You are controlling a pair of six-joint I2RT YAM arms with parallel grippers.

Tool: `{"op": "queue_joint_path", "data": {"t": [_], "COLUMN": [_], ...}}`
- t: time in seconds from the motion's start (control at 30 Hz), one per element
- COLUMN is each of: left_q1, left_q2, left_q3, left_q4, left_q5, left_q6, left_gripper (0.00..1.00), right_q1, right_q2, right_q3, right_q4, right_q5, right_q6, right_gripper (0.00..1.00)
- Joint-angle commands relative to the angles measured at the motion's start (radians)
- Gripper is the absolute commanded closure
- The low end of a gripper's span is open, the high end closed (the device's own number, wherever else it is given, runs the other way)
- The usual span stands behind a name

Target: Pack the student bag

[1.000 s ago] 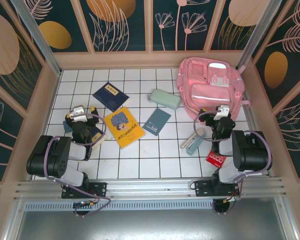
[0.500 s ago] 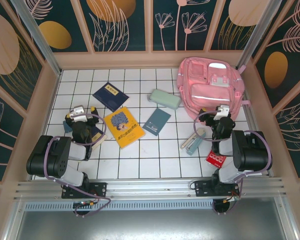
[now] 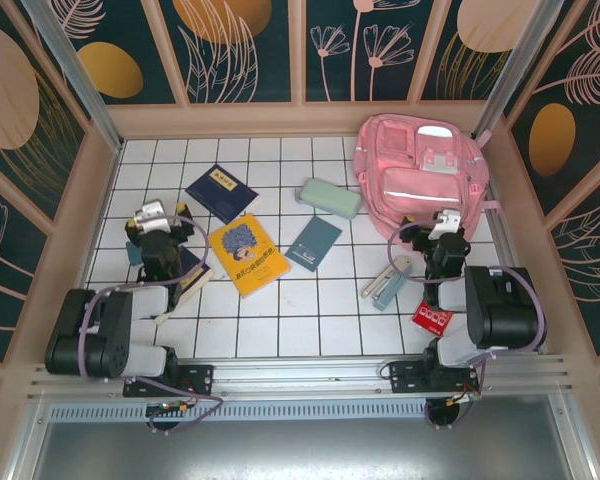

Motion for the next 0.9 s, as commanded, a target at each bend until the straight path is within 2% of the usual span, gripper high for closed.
{"op": "queue_joint_path", "data": {"t": [0.0,0.07,0.13,0.2,0.27,0.37,0.47,0.6,0.73,0.87], "left_q1": [0.007,0.007,0.008,0.008,0.007,0.006,-0.002,-0.051,-0.128,-0.168], "left_q2": [-0.134,-0.184,-0.205,-0.211,-0.231,-0.291,-0.338,-0.372,-0.383,-0.366], "left_q3": [0.15,0.274,0.4,0.474,0.472,0.371,0.302,0.27,0.242,0.216], "left_q4": [-0.324,-0.549,-0.83,-0.942,-0.955,-0.869,-0.818,-0.837,-0.836,-0.808], "left_q5": [-0.109,-0.159,-0.178,-0.044,0.098,0.217,0.295,0.31,0.315,0.394], "left_q6": [-0.122,-0.327,-0.575,-0.603,-0.644,-0.736,-0.77,-0.744,-0.715,-0.701], "left_gripper": [0.01,0.01,0.01,0.01,0.01,0.01,0.01,0.02,0.02,0.13], "right_q1": [0.007,0.005,-0.013,-0.041,-0.065,-0.106,-0.133,-0.12,-0.05,0.05], "right_q2": [-0.133,-0.22,-0.291,-0.335,-0.365,-0.398,-0.406,-0.369,-0.282,-0.193], "right_q3": [0.069,0.099,0.183,0.281,0.351,0.367,0.344,0.352,0.396,0.429], "right_q4": [-0.147,-0.254,-0.464,-0.674,-0.835,-0.954,-0.942,-0.957,-0.976,-0.987], "right_q5": [0.08,0.136,0.162,0.118,0.116,0.082,-0.052,-0.115,-0.13,-0.122], "right_q6": [0.028,0.12,0.26,0.359,0.458,0.569,0.566,0.549,0.479,0.432], "right_gripper": [0.01,0.01,0.01,0.01,0.01,0.01,0.01,0.01,0.04,0.07]}}
